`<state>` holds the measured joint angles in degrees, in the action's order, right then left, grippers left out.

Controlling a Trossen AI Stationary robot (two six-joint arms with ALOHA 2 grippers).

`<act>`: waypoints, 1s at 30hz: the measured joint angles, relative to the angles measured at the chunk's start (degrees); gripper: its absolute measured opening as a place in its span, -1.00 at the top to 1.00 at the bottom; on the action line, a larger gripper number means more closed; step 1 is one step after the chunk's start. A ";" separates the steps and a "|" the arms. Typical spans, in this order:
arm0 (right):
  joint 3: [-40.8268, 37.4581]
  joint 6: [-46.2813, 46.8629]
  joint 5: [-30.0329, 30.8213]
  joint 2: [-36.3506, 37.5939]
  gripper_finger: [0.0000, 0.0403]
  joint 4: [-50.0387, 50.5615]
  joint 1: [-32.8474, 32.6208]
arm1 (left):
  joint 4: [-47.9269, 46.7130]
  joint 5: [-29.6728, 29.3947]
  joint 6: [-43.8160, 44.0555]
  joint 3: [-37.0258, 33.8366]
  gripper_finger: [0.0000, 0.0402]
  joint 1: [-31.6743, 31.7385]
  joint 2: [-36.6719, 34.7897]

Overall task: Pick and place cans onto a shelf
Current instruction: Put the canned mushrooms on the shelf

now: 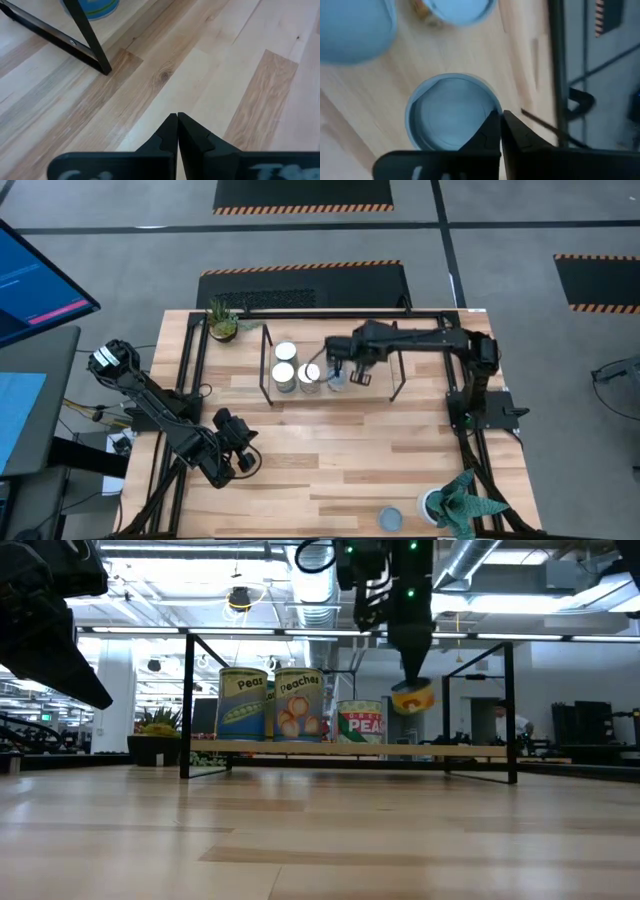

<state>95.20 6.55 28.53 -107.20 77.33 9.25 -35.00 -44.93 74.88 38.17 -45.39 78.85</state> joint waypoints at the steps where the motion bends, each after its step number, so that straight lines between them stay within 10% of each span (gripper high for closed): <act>1: 0.00 -1.32 -1.21 0.02 0.93 -1.16 0.94 | 0.02 0.00 -0.26 0.00 1.00 0.00 0.00; 30: -9.35 -5.20 -9.28 0.09 0.77 -14.41 8.98 | 0.05 1.05 -0.09 0.02 1.00 -0.01 0.00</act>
<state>85.84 1.35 19.25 -107.11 62.92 18.23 -34.95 -43.88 74.78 38.19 -45.39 78.85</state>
